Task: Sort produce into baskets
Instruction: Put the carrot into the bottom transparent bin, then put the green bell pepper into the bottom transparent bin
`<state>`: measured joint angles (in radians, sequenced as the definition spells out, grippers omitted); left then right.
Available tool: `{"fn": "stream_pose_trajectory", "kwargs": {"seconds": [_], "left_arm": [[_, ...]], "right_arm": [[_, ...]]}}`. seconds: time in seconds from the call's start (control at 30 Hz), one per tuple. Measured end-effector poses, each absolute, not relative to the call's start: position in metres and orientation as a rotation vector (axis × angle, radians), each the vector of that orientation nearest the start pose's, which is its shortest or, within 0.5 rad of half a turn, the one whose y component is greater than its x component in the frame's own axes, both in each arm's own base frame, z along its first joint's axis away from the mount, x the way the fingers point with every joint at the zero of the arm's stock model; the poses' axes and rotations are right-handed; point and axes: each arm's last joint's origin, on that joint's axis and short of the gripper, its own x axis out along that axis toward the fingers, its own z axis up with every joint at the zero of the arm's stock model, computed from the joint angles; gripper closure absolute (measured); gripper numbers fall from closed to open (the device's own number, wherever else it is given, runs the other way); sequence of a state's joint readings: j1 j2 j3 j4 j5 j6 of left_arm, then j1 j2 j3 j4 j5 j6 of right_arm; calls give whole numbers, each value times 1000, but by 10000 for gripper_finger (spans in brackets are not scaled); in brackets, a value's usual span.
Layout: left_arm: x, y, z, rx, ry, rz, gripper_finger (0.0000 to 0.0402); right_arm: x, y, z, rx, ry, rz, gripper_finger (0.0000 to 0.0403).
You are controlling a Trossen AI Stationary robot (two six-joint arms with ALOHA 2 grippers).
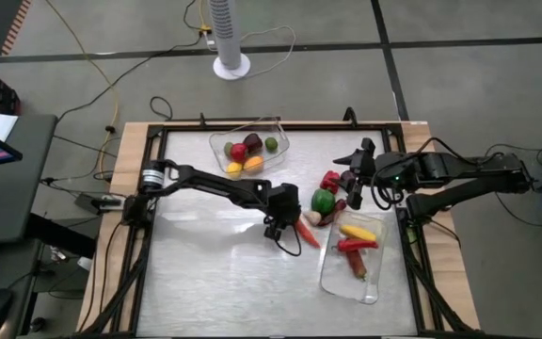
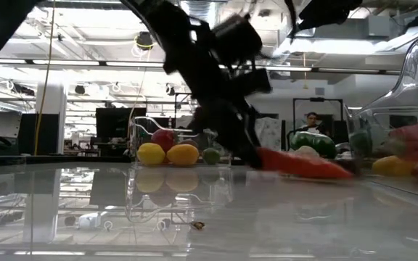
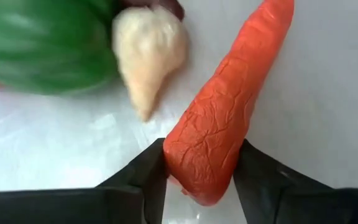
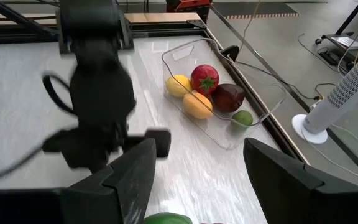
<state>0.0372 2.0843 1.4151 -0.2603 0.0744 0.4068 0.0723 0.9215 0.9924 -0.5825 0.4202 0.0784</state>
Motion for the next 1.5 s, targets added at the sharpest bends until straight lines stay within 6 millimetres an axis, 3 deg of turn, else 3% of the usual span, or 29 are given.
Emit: {"fn": "stream_pose_trajectory", "kwargs": {"seconds": [0.17,0.37,0.6,0.7,0.93,1.03,1.17,1.5], "left_arm": [[425,14,194,322,851,-200,253],[435,-2,217,261,641,-190,253],[457,-23,205,321,454,-160,252],[466,-25,194,263,427,-128,241],[493,-24,198,222,453,-144,138],[495,-23,198,263,548,-116,90],[492,-11,194,267,609,-71,57],[491,27,191,225,614,-64,67]], "right_arm": [[183,1,345,-49,485,-359,131],[184,1,347,-56,466,-358,131],[185,1,348,-61,450,-356,131],[185,1,349,-61,448,-356,131],[185,1,349,-58,438,-355,131],[185,2,349,-60,443,-352,131],[185,3,348,-63,449,-348,131],[184,4,348,-56,456,-343,131]]}}
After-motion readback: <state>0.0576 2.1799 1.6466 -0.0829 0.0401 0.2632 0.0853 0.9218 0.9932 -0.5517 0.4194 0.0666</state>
